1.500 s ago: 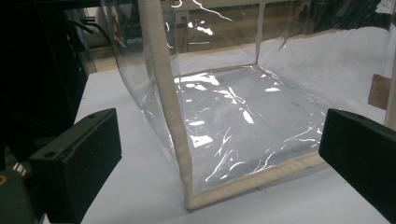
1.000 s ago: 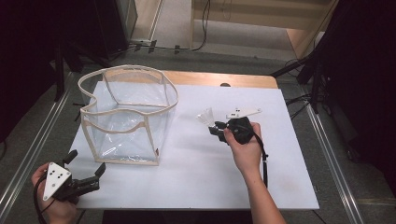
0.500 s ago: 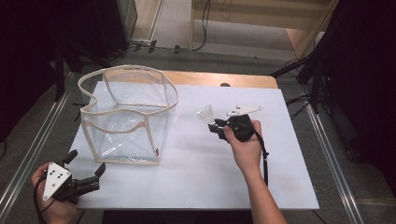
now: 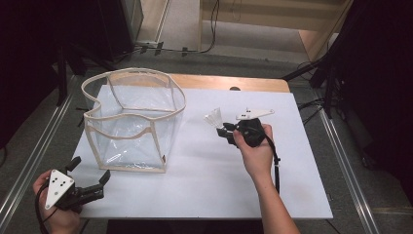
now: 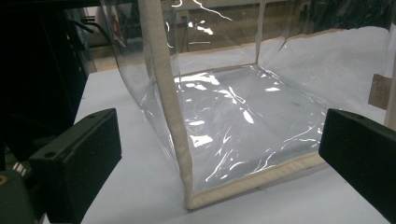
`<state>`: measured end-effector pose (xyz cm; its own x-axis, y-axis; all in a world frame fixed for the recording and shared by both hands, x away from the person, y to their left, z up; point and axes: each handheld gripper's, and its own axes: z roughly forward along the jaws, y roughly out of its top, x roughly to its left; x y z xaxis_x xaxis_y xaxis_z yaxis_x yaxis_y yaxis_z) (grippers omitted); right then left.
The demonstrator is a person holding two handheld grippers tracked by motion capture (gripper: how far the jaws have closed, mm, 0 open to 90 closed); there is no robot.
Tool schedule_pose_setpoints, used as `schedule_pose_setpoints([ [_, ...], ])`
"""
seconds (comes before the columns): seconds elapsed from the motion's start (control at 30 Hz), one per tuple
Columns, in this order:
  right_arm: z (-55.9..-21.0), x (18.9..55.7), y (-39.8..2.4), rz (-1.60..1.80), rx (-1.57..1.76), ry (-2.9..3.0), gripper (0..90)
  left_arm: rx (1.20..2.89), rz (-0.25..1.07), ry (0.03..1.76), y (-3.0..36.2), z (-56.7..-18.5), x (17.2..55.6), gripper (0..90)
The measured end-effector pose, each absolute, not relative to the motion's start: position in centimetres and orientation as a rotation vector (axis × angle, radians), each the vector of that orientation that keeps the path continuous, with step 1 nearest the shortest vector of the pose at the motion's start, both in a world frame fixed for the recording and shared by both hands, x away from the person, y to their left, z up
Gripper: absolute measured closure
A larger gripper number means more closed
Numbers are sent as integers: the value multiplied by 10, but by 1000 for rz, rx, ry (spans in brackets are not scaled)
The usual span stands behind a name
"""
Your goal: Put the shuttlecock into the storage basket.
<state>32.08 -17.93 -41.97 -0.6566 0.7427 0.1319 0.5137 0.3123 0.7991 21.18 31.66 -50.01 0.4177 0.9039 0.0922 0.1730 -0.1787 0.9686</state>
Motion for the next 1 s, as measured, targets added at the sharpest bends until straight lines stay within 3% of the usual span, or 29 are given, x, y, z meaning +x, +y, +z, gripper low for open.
schedule_pose_setpoints([
  [1.0, -391, 326, -169, 1335, 1096, 2277, 633, 1636, 874, 957, 317, -500, 212, 0],
])
